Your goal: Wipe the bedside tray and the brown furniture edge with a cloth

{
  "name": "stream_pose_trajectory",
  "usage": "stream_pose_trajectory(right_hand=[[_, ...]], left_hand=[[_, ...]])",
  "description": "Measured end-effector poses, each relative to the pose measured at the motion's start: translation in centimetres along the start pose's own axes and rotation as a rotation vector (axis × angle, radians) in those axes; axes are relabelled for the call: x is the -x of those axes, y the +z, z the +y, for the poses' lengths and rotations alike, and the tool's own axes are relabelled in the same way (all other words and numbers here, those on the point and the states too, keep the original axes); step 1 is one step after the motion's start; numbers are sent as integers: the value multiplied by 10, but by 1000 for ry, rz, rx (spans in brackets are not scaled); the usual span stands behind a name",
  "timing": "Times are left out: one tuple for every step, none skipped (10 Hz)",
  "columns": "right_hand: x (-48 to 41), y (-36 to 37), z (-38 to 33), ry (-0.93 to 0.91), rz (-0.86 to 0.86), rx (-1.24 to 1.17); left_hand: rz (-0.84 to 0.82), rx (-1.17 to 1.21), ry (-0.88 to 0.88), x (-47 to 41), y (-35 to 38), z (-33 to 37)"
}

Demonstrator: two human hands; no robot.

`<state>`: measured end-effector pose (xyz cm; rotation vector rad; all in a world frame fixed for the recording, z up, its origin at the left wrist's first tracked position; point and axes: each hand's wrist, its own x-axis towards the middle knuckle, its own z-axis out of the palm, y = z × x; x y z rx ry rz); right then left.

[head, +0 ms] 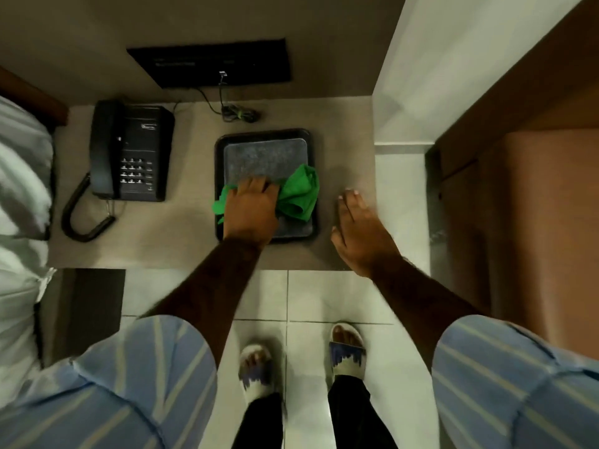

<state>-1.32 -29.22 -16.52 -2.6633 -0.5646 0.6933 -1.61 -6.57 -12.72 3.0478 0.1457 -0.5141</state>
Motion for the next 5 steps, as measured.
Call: stream_pose_trajectory(right_hand=[[-9,26,3,-15,49,81],[-9,42,9,-12,117,152],[-11,43,4,27,92,182],[-12,21,-5,39,13,54],[-4,-36,-17,84,-8,-56]], left_hand=[[13,103,-4,5,33,0],[111,167,35,18,56,-2],[119,159,61,24,65,-7],[19,178,79,21,49,-12],[-26,173,129,23,10,-22]])
